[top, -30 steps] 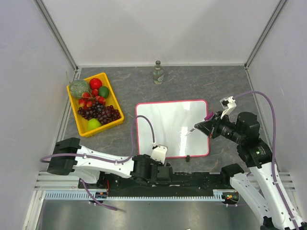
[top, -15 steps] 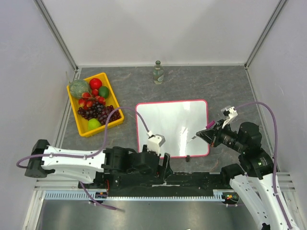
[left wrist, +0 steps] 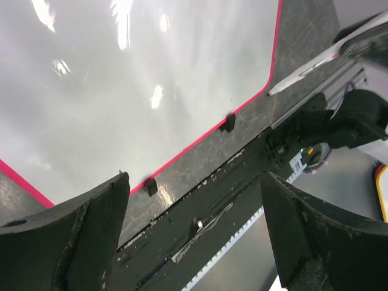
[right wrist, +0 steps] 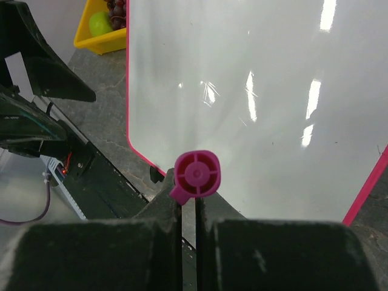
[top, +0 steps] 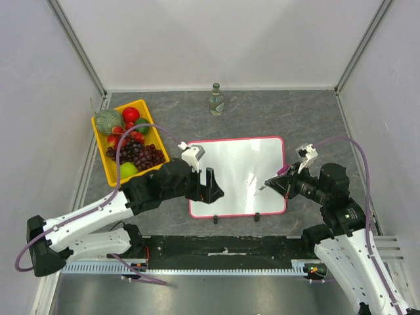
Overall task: Write a sentence on the whiteboard
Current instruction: Hold the whiteboard at the center of the board.
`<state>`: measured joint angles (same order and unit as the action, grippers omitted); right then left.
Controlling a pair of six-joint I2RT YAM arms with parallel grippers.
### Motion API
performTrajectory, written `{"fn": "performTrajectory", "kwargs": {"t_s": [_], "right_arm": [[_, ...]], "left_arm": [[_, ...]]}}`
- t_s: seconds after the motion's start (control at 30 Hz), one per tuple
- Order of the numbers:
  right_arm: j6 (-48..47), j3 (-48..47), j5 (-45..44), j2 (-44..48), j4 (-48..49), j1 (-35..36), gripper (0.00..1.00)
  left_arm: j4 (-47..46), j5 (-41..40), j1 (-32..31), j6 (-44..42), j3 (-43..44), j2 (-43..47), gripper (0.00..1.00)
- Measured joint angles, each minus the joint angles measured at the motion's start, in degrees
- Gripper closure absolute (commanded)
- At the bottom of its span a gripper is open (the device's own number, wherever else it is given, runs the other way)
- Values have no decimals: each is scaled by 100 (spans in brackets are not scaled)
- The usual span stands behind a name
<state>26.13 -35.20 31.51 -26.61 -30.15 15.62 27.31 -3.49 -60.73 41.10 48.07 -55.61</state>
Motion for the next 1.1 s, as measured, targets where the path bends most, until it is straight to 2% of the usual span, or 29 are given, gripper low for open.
{"fn": "performTrajectory", "kwargs": {"t_s": [0.57,0.9,1.1], "right_arm": [[262,197,111,-986,1357,2,100],[227,197,138,-1040,1600,2,100],[214,195,326,-1189,1869,2,100]], "left_arm": [[-516,2382,3383,-1106,33,-4,6],[-675,3390,4610,-1228,-595,472,6],[-1639,4100,5023,-1062,-1423,358,7]]}}
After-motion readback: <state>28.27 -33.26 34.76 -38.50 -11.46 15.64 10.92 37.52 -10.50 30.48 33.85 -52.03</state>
